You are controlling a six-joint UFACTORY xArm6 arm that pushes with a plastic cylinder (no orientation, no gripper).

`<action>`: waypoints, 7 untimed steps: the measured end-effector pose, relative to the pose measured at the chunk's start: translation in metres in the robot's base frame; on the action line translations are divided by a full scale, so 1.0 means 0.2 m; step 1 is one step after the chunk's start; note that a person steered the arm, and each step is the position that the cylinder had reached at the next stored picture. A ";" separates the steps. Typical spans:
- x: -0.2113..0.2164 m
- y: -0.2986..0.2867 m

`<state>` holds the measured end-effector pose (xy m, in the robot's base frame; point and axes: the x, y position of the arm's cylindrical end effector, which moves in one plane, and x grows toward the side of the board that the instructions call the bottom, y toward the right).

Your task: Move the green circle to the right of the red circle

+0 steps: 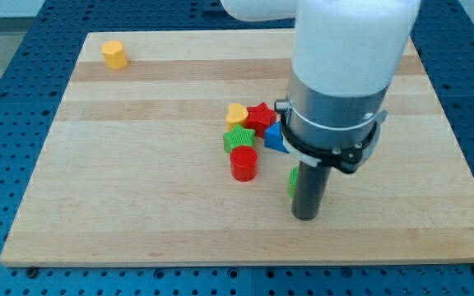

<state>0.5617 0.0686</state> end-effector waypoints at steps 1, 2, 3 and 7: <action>-0.05 0.00; -0.05 0.05; -0.05 0.12; -0.10 0.15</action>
<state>0.5411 0.0987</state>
